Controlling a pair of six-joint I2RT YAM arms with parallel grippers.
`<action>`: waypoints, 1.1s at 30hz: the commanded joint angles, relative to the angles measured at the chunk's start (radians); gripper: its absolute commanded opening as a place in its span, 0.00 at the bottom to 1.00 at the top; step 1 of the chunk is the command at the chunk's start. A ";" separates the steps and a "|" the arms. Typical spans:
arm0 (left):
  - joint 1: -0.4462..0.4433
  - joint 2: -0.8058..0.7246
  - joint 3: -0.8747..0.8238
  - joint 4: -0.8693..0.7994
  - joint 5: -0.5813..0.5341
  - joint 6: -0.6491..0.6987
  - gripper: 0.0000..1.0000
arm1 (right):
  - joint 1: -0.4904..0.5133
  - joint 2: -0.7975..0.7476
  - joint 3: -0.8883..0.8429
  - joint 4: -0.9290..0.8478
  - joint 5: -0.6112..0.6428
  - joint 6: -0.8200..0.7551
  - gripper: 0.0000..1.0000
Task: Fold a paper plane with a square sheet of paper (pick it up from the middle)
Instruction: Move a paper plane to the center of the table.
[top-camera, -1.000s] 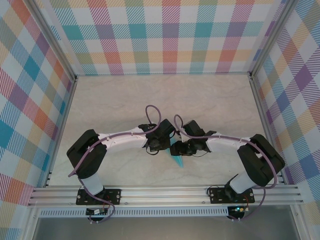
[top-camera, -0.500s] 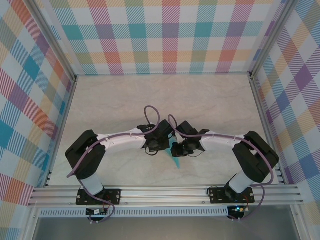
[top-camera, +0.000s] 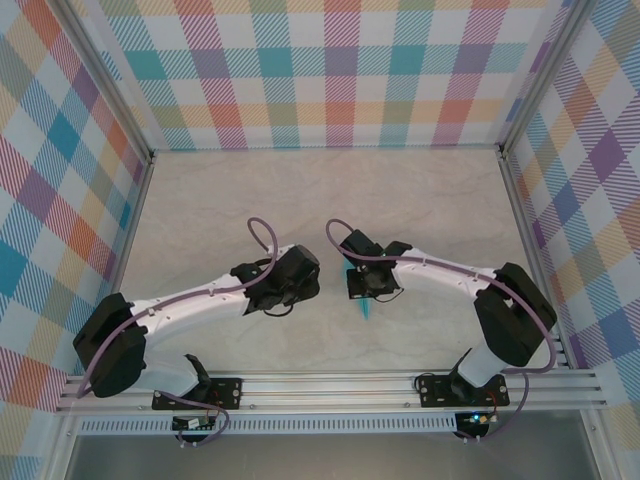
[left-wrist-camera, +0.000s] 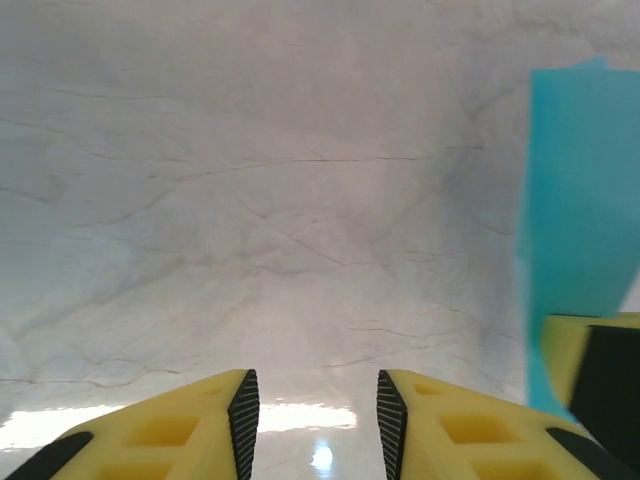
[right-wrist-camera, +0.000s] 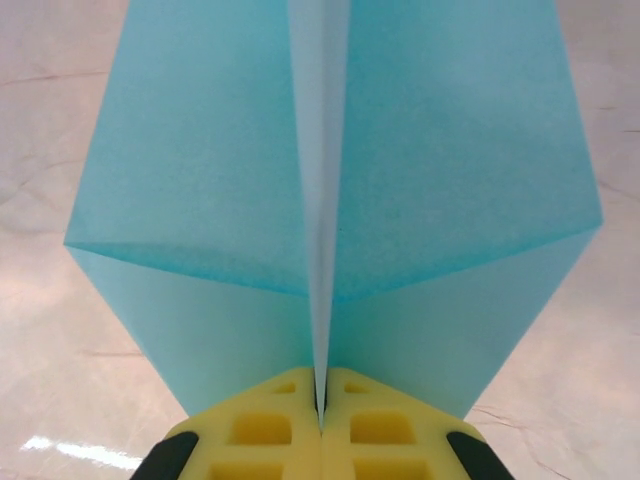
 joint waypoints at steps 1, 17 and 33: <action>0.013 -0.014 -0.031 -0.011 -0.052 -0.034 0.39 | 0.004 0.056 0.066 -0.078 0.080 0.064 0.05; 0.068 -0.240 -0.205 -0.022 -0.074 -0.062 0.41 | 0.005 0.285 0.211 -0.095 0.030 0.108 0.08; 0.104 -0.219 -0.215 0.009 -0.011 -0.042 0.41 | 0.014 0.357 0.251 -0.147 0.029 0.118 0.17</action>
